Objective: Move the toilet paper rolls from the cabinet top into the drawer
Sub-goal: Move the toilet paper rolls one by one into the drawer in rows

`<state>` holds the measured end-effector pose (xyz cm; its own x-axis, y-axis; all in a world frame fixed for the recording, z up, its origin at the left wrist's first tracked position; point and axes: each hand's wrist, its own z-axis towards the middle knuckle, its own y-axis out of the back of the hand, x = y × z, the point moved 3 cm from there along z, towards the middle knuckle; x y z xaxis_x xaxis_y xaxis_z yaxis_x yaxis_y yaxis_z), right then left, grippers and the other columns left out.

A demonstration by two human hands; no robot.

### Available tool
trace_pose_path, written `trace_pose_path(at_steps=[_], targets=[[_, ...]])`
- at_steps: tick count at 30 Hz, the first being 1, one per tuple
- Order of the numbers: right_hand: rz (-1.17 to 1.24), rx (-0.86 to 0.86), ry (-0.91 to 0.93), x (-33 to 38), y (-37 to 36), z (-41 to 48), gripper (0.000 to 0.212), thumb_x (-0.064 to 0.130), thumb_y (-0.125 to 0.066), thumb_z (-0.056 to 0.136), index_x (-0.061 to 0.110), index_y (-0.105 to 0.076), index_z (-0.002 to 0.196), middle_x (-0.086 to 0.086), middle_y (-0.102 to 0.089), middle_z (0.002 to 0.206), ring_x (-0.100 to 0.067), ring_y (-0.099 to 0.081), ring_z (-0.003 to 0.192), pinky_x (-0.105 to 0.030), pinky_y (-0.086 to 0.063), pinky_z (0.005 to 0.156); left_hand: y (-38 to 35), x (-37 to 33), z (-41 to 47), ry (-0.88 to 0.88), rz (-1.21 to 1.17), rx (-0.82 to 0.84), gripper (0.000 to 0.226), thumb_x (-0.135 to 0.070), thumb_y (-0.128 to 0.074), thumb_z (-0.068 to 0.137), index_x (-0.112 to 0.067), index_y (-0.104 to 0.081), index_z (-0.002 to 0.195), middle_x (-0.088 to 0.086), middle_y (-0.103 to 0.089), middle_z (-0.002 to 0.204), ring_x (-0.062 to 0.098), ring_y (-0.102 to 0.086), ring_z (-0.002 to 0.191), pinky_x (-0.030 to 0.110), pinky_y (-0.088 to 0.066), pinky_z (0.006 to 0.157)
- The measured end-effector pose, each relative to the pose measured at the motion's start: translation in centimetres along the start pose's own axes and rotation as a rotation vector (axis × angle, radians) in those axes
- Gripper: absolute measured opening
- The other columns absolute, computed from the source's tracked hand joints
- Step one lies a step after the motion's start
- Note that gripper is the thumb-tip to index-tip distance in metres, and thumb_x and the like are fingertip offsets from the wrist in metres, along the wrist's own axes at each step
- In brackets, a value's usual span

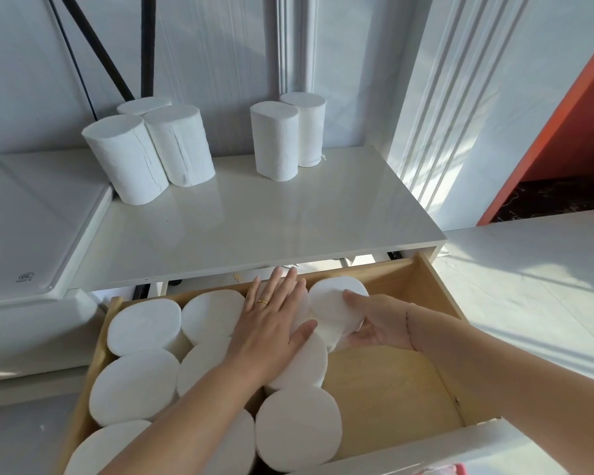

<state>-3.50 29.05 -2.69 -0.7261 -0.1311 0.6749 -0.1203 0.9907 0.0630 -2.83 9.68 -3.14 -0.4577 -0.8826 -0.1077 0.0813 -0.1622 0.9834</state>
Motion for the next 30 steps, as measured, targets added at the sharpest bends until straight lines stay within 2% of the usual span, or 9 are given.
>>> trace_pose_path(at_steps=[3, 4, 6, 8, 10, 14, 17, 22, 30], targets=[[-1.028, -0.283, 0.24, 2.6, 1.9, -0.4, 0.052, 0.061, -0.039, 0.092, 0.016, -0.064, 0.093, -0.003, -0.066, 0.089, -0.023, -0.063, 0.089, -0.035, -0.051, 0.077, 0.8, 0.5, 0.7, 0.019, -0.019, -0.076, 0.07, -0.061, -0.005, 0.091, -0.022, -0.007, 0.149, -0.006, 0.005, 0.157, 0.011, 0.018, 0.142, 0.037, 0.015, 0.115], [-1.139, -0.424, 0.364, 4.1, 2.5, -0.8, 0.048, 0.062, -0.042, 0.089, 0.02, -0.059, 0.074, 0.003, -0.06, 0.072, -0.022, -0.061, 0.079, -0.032, -0.045, 0.066, 1.0, 0.8, 1.1, 0.028, -0.024, -0.091, 0.069, -0.06, -0.007, 0.091, -0.022, -0.007, 0.149, -0.006, 0.004, 0.156, 0.012, 0.017, 0.143, 0.037, 0.014, 0.115], [-0.973, -0.61, 0.622, 7.6, 3.2, -1.5, 0.037, 0.056, -0.055, 0.085, 0.024, -0.053, 0.068, 0.012, -0.05, 0.062, -0.019, -0.054, 0.07, -0.029, -0.036, 0.059, 1.4, 1.8, 2.0, 0.044, -0.022, -0.107, 0.069, -0.06, -0.007, 0.092, -0.022, -0.007, 0.149, -0.007, 0.006, 0.155, 0.012, 0.019, 0.142, 0.037, 0.015, 0.115], [-0.704, -0.609, 0.847, 11.1, 2.8, -1.0, 0.027, 0.046, -0.065, 0.082, 0.021, -0.06, 0.09, 0.009, -0.059, 0.075, -0.018, -0.057, 0.076, -0.029, -0.041, 0.067, 1.7, 2.8, 3.2, 0.067, -0.01, -0.112, 0.07, -0.061, -0.004, 0.091, -0.022, -0.003, 0.149, -0.007, 0.007, 0.156, 0.01, 0.023, 0.14, 0.035, 0.018, 0.114], [-0.552, -0.535, 0.967, 14.0, 1.6, 0.7, 0.047, 0.039, -0.072, 0.08, 0.013, -0.056, 0.115, -0.003, -0.063, 0.101, -0.019, -0.059, 0.093, -0.028, -0.044, 0.083, 2.0, 3.9, 4.6, 0.11, -0.004, -0.118, 0.072, -0.063, 0.001, 0.089, -0.023, -0.001, 0.149, -0.006, 0.006, 0.157, 0.008, 0.023, 0.14, 0.033, 0.019, 0.113], [-0.357, -0.489, 0.979, 18.9, -1.0, 5.7, 0.079, 0.037, -0.078, 0.076, 0.009, -0.038, 0.138, -0.01, -0.049, 0.133, -0.019, -0.05, 0.12, -0.025, -0.038, 0.099, 2.5, 5.2, 6.7, 0.173, 0.002, -0.149, 0.076, -0.062, 0.003, 0.088, -0.019, -0.015, 0.148, -0.001, -0.01, 0.158, 0.015, 0.0, 0.145, 0.037, 0.01, 0.116], [-0.267, -0.474, 0.95, 22.1, -2.4, 9.1, 0.088, 0.04, -0.077, 0.075, 0.013, -0.029, 0.144, -0.009, -0.043, 0.14, -0.02, -0.044, 0.128, -0.036, -0.038, 0.107, 2.5, 5.1, 7.1, 0.17, 0.038, -0.169, 0.068, -0.054, -0.01, 0.094, -0.014, -0.036, 0.142, 0.007, -0.034, 0.151, 0.025, -0.027, 0.141, 0.047, -0.015, 0.115], [-0.206, -0.532, 0.913, 25.7, -4.2, 12.7, 0.09, 0.046, -0.077, 0.07, 0.015, -0.031, 0.142, -0.005, -0.046, 0.136, -0.02, -0.046, 0.124, -0.031, -0.04, 0.1, 1.8, 5.3, 7.3, 0.162, 0.044, -0.178, 0.061, -0.049, -0.017, 0.096, -0.013, -0.049, 0.135, 0.007, -0.048, 0.141, 0.026, -0.043, 0.132, 0.048, -0.031, 0.108], [-0.106, -0.432, 0.962, 26.9, -6.7, 15.1, 0.08, 0.038, -0.082, 0.062, 0.021, -0.037, 0.126, 0.003, -0.054, 0.12, -0.019, -0.054, 0.108, -0.035, -0.047, 0.087, 1.4, 5.5, 7.2, 0.16, 0.054, -0.18, 0.059, -0.049, -0.022, 0.096, -0.013, -0.048, 0.135, 0.006, -0.051, 0.14, 0.026, -0.045, 0.13, 0.045, -0.031, 0.109]])
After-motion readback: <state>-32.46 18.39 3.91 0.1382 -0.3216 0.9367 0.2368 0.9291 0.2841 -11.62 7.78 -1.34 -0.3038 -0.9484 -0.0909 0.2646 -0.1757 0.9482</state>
